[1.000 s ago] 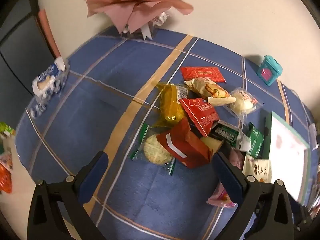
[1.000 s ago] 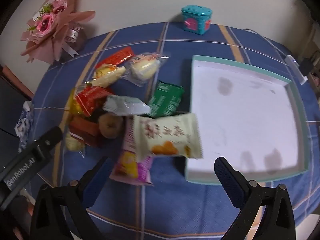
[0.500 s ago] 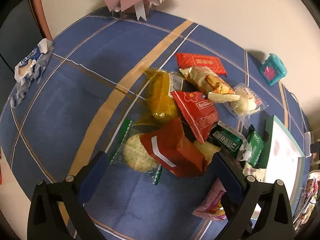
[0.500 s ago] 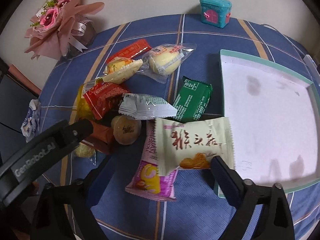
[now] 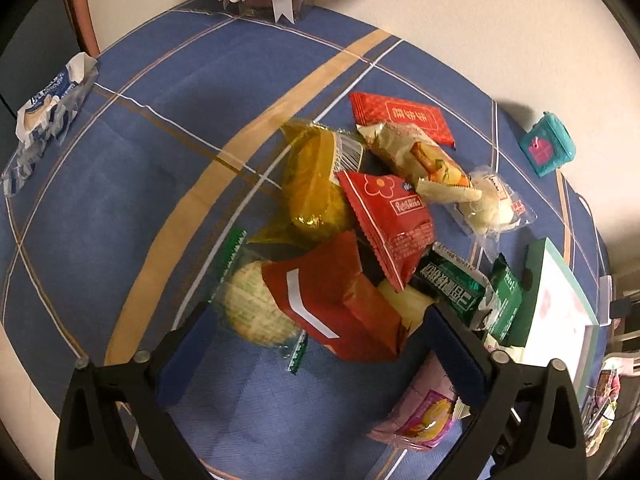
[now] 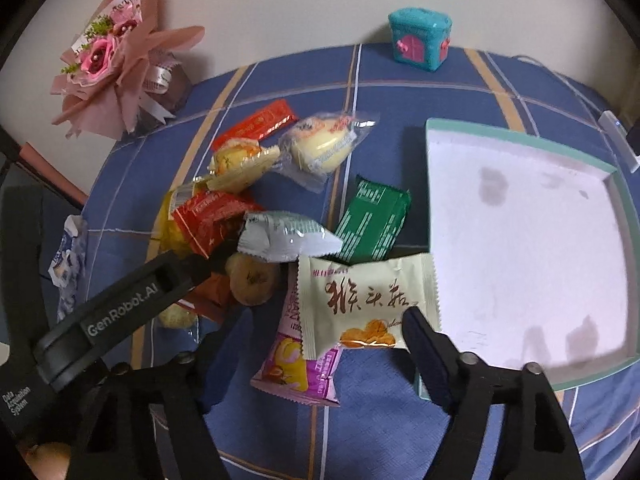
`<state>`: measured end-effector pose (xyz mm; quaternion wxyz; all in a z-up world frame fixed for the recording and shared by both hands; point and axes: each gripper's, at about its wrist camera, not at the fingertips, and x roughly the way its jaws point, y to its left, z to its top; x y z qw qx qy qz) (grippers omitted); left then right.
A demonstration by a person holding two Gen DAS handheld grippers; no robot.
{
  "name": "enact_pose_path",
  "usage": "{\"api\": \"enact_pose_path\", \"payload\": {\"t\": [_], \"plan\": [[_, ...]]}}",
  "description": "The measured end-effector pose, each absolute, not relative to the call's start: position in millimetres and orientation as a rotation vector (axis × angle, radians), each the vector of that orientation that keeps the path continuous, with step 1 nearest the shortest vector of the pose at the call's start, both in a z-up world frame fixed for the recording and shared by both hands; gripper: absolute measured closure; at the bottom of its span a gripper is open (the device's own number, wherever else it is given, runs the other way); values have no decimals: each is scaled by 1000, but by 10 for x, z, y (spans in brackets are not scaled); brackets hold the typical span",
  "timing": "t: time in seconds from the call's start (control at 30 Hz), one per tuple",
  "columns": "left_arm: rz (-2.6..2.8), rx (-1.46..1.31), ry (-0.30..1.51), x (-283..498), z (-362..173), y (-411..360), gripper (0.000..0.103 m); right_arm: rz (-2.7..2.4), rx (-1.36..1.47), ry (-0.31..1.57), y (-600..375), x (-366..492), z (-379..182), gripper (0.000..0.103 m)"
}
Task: Organize snacks
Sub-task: 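Move both grippers toward the snack pile beside the white tray, then grasp the red snack box with left gripper while right gripper grasps the cream packet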
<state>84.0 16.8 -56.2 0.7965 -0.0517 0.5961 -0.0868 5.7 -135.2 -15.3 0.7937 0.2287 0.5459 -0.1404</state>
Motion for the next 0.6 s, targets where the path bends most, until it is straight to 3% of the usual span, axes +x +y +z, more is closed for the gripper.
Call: {"api": "enact_pose_path", "payload": {"t": [0.6], "plan": [[-204, -134, 1301, 943, -685, -30, 42, -319, 585, 1173, -1618, 38, -334, 30]]}}
